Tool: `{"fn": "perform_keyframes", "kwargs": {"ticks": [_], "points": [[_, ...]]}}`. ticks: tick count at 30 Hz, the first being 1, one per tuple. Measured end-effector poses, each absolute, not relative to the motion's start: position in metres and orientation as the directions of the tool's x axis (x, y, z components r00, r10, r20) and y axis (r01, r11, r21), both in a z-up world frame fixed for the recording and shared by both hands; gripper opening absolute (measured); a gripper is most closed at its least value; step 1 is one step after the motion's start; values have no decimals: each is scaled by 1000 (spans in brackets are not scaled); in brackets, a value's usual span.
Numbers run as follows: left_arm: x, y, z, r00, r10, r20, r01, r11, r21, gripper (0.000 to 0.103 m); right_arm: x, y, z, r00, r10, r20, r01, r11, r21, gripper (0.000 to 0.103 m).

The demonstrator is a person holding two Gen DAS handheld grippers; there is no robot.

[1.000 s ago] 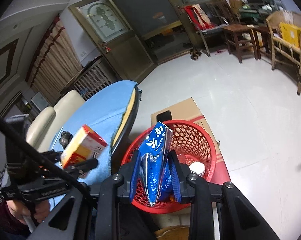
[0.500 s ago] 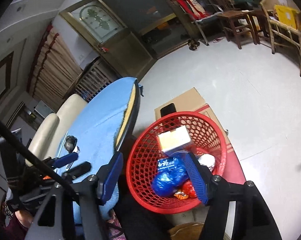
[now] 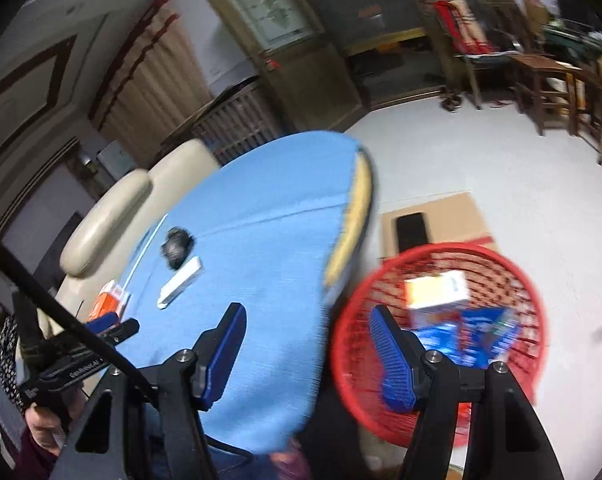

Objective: Collect trash
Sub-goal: 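Move both grippers back over the table toward the black bag and white box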

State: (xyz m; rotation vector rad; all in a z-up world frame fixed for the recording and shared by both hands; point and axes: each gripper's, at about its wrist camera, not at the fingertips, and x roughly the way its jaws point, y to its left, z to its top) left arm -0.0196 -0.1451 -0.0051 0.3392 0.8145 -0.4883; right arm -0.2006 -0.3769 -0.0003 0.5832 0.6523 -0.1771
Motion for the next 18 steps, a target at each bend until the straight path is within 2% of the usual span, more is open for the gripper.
{"fn": "perform_keyframes", "kwargs": {"ticks": [9, 18], "points": [[35, -46, -19, 660, -74, -747, 275, 950, 148, 63, -113, -306, 0, 750, 156, -643, 193, 878, 437, 69], [60, -17, -21, 685, -18, -728, 198, 966, 163, 63, -70, -262, -14, 695, 206, -689, 122, 910, 395, 69]]}}
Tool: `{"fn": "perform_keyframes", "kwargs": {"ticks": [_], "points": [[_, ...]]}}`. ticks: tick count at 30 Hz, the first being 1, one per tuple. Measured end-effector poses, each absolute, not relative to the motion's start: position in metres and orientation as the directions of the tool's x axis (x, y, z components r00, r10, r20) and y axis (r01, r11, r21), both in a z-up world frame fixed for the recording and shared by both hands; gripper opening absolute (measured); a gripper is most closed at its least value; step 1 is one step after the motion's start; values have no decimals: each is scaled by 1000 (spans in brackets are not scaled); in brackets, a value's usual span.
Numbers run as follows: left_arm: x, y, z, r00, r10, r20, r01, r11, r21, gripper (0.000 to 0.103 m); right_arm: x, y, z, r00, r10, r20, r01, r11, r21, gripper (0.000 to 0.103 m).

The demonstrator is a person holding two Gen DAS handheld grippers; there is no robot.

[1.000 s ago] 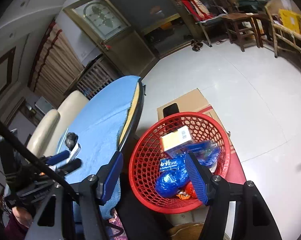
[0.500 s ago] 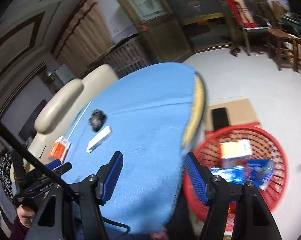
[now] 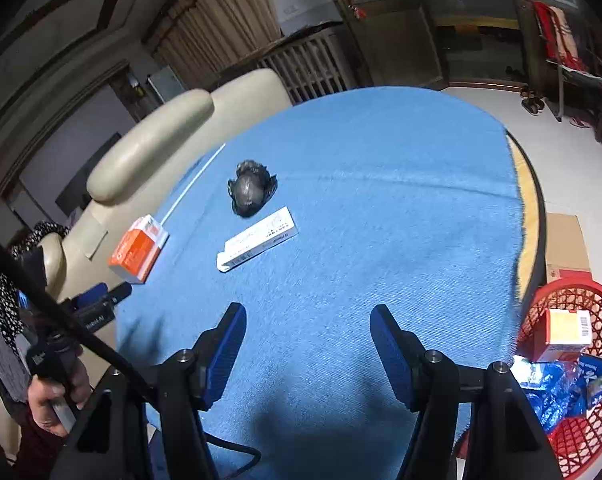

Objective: Collect trash
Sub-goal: 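Move both grippers back over the table toward the black bag and white box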

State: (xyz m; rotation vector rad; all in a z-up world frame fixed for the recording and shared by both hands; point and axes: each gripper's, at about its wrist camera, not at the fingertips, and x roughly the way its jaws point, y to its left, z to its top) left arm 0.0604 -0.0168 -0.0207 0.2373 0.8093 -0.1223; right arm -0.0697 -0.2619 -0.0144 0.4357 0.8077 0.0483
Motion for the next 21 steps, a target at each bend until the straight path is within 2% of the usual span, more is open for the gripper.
{"fn": "perform_keyframes", "kwargs": {"ticks": [7, 15, 21], "points": [[72, -18, -29, 666, -20, -746, 206, 966, 158, 63, -27, -261, -9, 684, 227, -693, 100, 912, 397, 68], [85, -16, -40, 637, -24, -771, 207, 968, 141, 63, 60, -245, -9, 661, 277, -697, 71, 902, 426, 66], [94, -12, -57, 603, -18, -798, 197, 972, 127, 63, 130, -224, -19, 633, 313, -709, 56, 894, 445, 57]]}}
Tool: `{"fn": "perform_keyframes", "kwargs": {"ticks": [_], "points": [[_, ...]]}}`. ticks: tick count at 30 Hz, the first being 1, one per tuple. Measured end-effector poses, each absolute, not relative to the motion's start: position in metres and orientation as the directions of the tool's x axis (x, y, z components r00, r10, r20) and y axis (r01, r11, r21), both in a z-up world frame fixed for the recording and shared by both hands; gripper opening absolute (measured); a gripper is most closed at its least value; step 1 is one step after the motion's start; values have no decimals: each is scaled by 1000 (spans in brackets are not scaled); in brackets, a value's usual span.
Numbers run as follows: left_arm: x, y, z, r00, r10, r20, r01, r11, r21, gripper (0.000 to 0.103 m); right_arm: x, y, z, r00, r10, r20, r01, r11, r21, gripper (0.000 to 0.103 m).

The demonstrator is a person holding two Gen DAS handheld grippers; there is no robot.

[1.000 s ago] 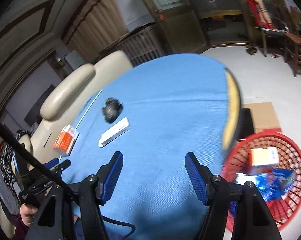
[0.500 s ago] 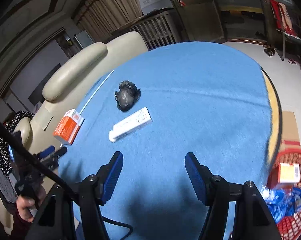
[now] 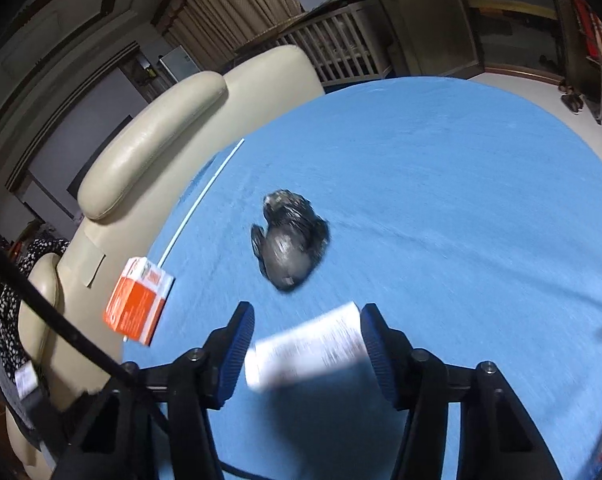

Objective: Collect trash
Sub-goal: 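Move both grippers back over the table toward the black bag and white box, then grasp the black plastic bag with the right gripper while the left grasps the white box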

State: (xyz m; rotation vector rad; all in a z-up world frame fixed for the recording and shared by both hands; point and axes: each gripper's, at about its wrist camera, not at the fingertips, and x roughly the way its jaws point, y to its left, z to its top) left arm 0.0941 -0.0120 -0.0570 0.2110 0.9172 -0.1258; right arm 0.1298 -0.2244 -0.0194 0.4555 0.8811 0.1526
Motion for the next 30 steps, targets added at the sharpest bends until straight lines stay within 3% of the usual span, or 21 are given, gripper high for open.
{"fn": "perform_keyframes", "kwargs": {"ticks": [3, 10, 11, 12, 14, 20, 25, 30], "points": [[97, -9, -62, 590, -17, -807, 190, 975, 118, 63, 162, -212, -27, 616, 320, -720, 57, 893, 446, 53], [100, 1, -66, 584, -1, -812, 173, 977, 123, 63, 235, -182, -61, 531, 337, -778, 102, 885, 454, 52], [101, 2, -66, 583, -1, -812, 171, 978, 122, 63, 244, -177, -70, 508, 327, -797, 113, 892, 438, 50], [101, 2, -65, 584, 0, -812, 170, 978, 123, 63, 250, -173, -76, 492, 306, -815, 119, 904, 411, 35], [103, 2, -63, 588, -5, -809, 177, 977, 123, 63, 252, -168, -83, 484, 294, -824, 108, 915, 389, 31], [117, -18, -53, 568, -135, -812, 291, 956, 45, 63, 215, -196, -62, 580, 292, -760, 103, 900, 424, 30], [141, -61, -52, 483, -292, -825, 436, 898, -63, 73, 166, -242, -45, 630, 272, -728, 122, 890, 439, 30], [153, -115, -55, 416, -345, -841, 592, 805, -37, 73, 104, -286, -47, 649, 245, -720, 178, 871, 457, 30]]}}
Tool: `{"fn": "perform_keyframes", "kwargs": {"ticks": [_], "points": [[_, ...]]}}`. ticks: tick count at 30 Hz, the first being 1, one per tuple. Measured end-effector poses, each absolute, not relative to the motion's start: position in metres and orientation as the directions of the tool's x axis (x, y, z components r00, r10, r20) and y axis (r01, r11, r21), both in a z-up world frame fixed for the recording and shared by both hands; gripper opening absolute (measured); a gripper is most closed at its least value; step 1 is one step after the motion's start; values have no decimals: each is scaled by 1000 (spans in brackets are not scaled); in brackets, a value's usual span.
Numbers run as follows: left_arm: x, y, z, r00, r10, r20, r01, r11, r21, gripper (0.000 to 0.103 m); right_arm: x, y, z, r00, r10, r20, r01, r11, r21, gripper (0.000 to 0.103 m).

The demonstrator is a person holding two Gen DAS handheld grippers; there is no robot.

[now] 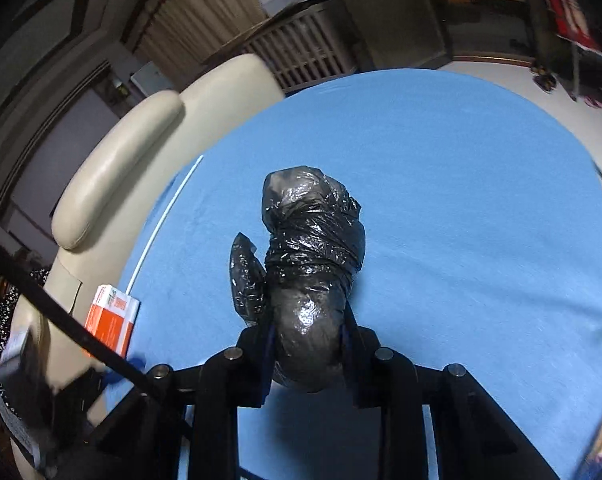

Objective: Collect trash
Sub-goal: 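Grasp the black plastic bag with the right gripper while the left grasps the white box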

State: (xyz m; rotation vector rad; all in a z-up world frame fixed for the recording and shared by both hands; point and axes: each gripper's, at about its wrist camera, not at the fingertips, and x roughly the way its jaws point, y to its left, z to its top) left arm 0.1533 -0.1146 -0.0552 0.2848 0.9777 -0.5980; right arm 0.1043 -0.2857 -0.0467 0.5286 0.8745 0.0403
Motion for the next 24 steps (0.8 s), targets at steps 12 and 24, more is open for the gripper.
{"fn": "perform_keyframes", "kwargs": {"ticks": [12, 24], "points": [[166, -164, -84, 301, -349, -888, 741, 672, -13, 71, 14, -332, -57, 665, 239, -708, 251, 821, 512, 30], [128, -146, -64, 370, -378, -849, 647, 760, -56, 23, 9, -330, -52, 706, 236, -668, 215, 827, 519, 30]]}}
